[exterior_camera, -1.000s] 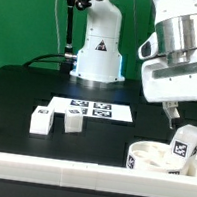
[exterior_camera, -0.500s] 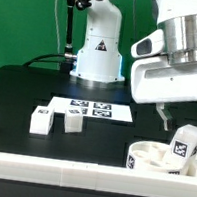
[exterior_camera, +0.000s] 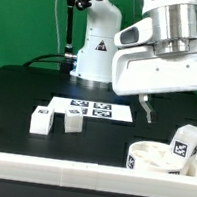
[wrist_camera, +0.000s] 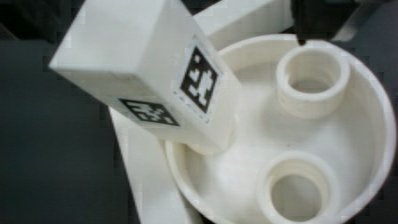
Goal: Assemble stool
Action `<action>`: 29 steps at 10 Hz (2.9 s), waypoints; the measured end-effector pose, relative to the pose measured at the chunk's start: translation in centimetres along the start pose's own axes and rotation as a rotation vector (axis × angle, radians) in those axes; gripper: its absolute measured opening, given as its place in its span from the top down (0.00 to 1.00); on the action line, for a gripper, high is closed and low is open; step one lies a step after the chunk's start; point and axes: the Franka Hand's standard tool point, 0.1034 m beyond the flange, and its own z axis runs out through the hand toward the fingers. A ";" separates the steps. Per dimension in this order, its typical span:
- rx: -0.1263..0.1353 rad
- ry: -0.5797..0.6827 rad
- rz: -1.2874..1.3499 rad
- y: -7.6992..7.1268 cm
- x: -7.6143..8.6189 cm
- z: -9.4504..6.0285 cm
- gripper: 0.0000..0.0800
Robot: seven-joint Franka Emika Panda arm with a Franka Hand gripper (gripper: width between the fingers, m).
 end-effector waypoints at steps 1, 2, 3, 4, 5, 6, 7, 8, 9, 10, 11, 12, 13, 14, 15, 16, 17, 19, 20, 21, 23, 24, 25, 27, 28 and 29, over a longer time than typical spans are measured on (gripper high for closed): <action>0.000 0.000 0.000 0.0 0.0 0.0 0.19; -0.001 0.000 0.001 0.1 0.0 0.0 0.19; -0.003 0.002 -0.055 0.5 0.3 -0.1 0.19; -0.006 0.009 -0.118 1.5 0.9 -0.7 0.19; -0.016 0.010 -0.186 3.2 1.1 -1.3 0.19; -0.025 0.011 -0.237 4.9 1.3 -1.9 0.19; -0.041 0.015 -0.282 7.3 1.9 -2.2 0.19; -0.060 0.013 -0.303 10.0 2.2 -2.2 0.19; -0.074 0.018 -0.282 11.8 2.4 -2.3 0.19; -0.074 0.016 -0.275 11.6 2.3 -2.2 0.19; -0.074 0.016 -0.276 11.5 2.2 -2.2 0.19; -0.074 0.015 -0.275 11.6 2.2 -2.1 0.19; -0.076 0.013 -0.275 11.8 2.1 -2.0 0.19; -0.089 0.017 -0.274 12.7 2.0 -1.4 0.19; -0.103 0.010 -0.275 14.2 1.5 -1.3 0.19; -0.118 -0.003 -0.258 16.0 0.5 -1.4 0.19; -0.135 -0.007 -0.251 17.6 -0.3 -1.4 0.19; -0.144 -0.005 -0.244 18.3 -0.5 -1.4 0.19; -0.131 -0.038 -0.240 18.0 -0.8 -1.2 0.19; -0.131 -0.039 -0.239 18.1 -0.8 -1.2 0.19; -0.095 -0.195 -0.209 17.3 -1.9 -0.8 0.19; -0.121 -0.240 -0.231 17.1 -1.3 -1.3 0.19; -0.150 -0.329 -0.291 16.9 -1.5 -1.8 0.19; -0.179 -0.418 -0.384 16.4 -0.8 -2.6 0.19; -0.174 -0.503 -0.406 16.5 -1.5 -2.9 0.19; -0.175 -0.593 -0.386 16.3 -1.9 -2.8 0.19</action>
Offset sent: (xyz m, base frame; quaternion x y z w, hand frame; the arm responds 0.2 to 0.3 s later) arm -0.0137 -0.0254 0.0113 0.0110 -0.0192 -0.1370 0.9903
